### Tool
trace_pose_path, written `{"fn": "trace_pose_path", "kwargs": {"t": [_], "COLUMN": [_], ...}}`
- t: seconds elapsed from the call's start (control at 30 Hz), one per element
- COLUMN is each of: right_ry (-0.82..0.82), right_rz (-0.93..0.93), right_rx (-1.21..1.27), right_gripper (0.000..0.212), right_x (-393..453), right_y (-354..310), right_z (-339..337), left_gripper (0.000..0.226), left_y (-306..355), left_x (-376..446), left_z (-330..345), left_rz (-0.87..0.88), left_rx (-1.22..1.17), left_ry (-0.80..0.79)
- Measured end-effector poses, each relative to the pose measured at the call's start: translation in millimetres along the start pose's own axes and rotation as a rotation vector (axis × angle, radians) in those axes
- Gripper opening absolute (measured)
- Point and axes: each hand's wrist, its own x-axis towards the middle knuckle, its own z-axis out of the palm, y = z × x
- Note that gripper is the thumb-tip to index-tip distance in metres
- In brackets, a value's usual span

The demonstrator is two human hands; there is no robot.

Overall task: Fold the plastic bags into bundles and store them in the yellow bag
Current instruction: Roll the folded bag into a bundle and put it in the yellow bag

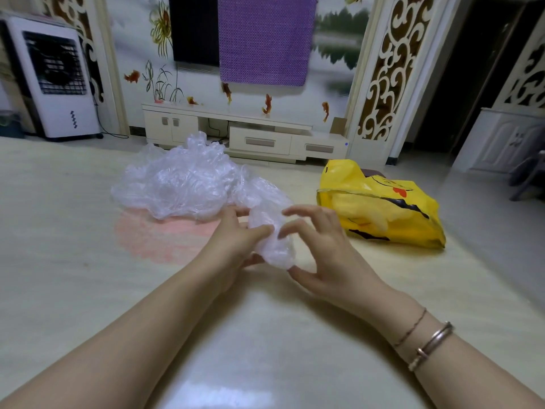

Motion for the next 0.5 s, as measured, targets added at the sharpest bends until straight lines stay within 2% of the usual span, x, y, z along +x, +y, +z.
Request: {"fn": "trace_pose_path", "kwargs": {"t": [0.1, 0.2, 0.33, 0.4, 0.5], "right_ry": [-0.051, -0.118, -0.184, -0.201, -0.197], "right_rz": [-0.036, 0.023, 0.121, 0.178, 0.264], "right_rx": [0.05, 0.15, 0.256, 0.311, 0.403], "right_gripper": [0.022, 0.012, 0.013, 0.011, 0.004], "right_x": [0.5, -4.4, -8.0, -8.7, -8.5], "right_y": [1.8, 7.4, 8.4, 9.6, 7.8], "right_z": [0.4, -2.5, -7.3, -7.5, -7.6], "left_gripper": [0.046, 0.051, 0.053, 0.036, 0.013], "left_y": [-1.2, -1.2, 0.7, 6.6, 10.8], "left_x": [1.1, 2.8, 4.5, -1.2, -9.5], "left_z": [-4.1, -9.4, -13.6, -12.1, -6.4], "left_rz": [-0.02, -0.006, 0.293, 0.362, 0.267], "left_rx": [0.067, 0.198, 0.559, 0.537, 0.488], "left_ry": [-0.036, 0.034, 0.176, 0.11, -0.079]}}
